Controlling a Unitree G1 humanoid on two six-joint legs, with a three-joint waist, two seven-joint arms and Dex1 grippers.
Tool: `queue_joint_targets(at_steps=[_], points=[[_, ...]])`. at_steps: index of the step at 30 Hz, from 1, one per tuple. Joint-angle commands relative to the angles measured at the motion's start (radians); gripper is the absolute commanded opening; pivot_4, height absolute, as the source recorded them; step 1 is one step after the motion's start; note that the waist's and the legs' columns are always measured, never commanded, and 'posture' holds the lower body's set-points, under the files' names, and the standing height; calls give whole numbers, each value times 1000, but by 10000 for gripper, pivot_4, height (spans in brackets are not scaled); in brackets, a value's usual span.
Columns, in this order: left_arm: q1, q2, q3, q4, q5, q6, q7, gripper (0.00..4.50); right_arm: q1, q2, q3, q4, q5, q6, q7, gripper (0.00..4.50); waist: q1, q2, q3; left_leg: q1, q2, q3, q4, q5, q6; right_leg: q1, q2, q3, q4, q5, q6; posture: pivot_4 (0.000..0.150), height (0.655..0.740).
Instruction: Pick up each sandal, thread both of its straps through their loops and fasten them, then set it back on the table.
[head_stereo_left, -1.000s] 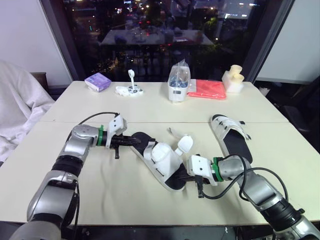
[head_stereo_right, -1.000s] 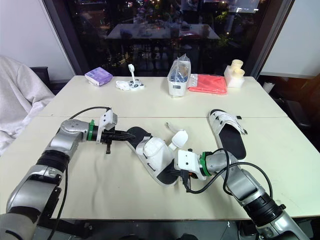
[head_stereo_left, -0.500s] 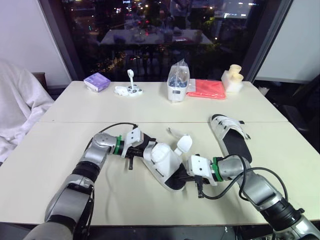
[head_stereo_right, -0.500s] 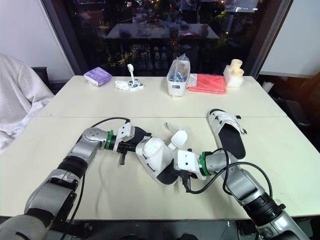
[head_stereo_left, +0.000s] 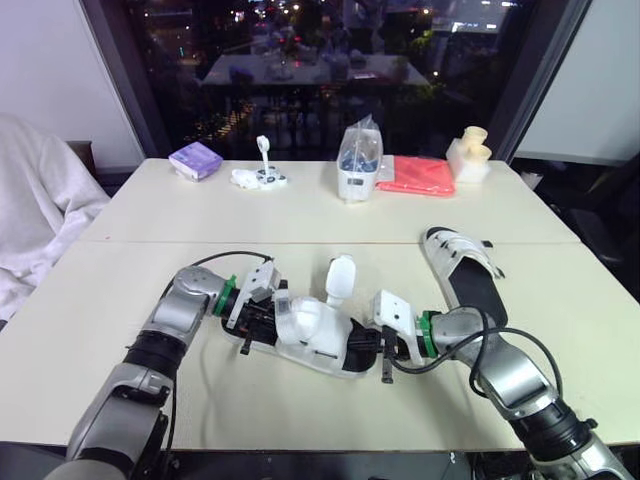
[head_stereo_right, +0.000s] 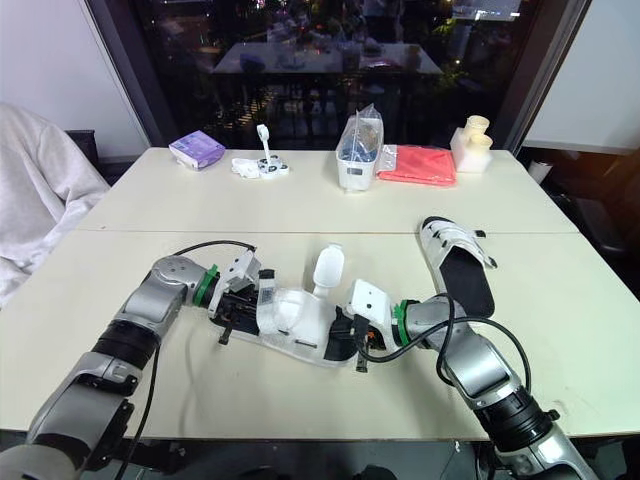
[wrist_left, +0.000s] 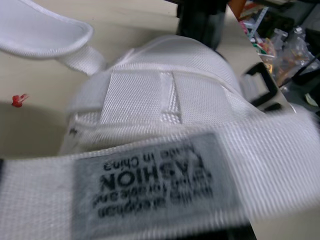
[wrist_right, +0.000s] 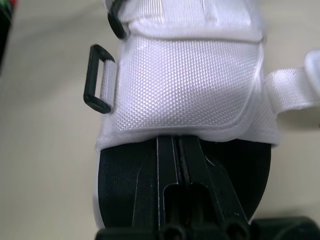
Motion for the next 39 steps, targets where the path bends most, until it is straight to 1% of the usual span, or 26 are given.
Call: queue_joint_targets(at_steps=[1, 7, 10, 13, 17, 22, 26, 29, 33, 35, 39], points=[[18, -4, 18, -50, -16, -6, 42, 222, 31, 28, 23, -36, 11, -19, -28, 0, 0, 0, 0, 0, 0, 0, 0, 0, 0, 0, 0, 0, 0, 0, 0, 1500, 7400], [53, -5, 15, -123, -38, 38, 89, 222, 56, 101, 41, 34, 18, -65, -61, 0, 0, 0, 0, 0, 0, 0, 3, 0, 1, 1, 1, 0, 1, 0, 0, 1500, 7400], [89, 18, 11, -221, -61, 98, 83, 222, 43, 91, 40, 88, -9, -106, -65, 0, 0, 0, 0, 0, 0, 0, 3, 0, 1, 1, 1, 0, 2, 0, 0, 1500, 7400], [120, 41, 10, -295, -75, 139, 86, 222, 24, 87, 17, 134, -3, -123, -68, 0, -1, 0, 0, 0, 0, 0, 3, 0, 1, 1, 1, 0, 2, 0, 0, 1500, 7400], [136, 58, 10, -333, -74, 154, 101, 222, 3, 72, -5, 179, -3, -147, -62, 0, 0, 0, 0, 1, 0, 0, 4, 0, 1, 1, 2, 0, 3, 0, 0, 1500, 7400], [150, 56, 16, -361, -77, 166, 148, 222, -36, 24, -37, 249, -10, -188, -43, 0, 2, 0, 0, 1, -1, 0, 4, 0, 1, 2, 2, 0, 4, 0, 0, 1500, 7400], [172, 54, -4, -351, -45, 125, 186, 222, -31, -5, -13, 258, -24, -186, -18, 0, 1, 0, 0, 1, -1, 0, 4, 0, 1, 2, 2, 0, 4, 0, 0, 1500, 7400], [186, 72, -24, -340, -11, 79, 198, 222, -2, -12, 27, 248, -37, -171, 6, 0, 0, 0, 0, 1, -1, 0, 4, 0, 1, 2, 2, 0, 4, 0, 0, 1500, 7400], [188, 83, -17, -325, -14, 82, 208, 222, 25, -15, 58, 181, 10, -98, 65, 0, 0, 0, 0, 3, 0, 0, 4, 0, 1, 3, 2, 0, 4, 0, 0, 1500, 7400], [190, 76, -18, -336, -15, 88, 227, 222, 26, -8, 49, 162, 27, -76, 68, 0, 0, 0, 0, 3, 0, 0, 4, 0, 1, 3, 2, 0, 5, 0, 0, 1500, 7400], [197, 68, -17, -358, -30, 111, 247, 222, 26, 8, 55, 172, 16, -79, 53, 0, -1, 0, 0, 3, 0, 0, 4, 0, 1, 3, 2, 0, 5, 0, 0, 1500, 7400]])
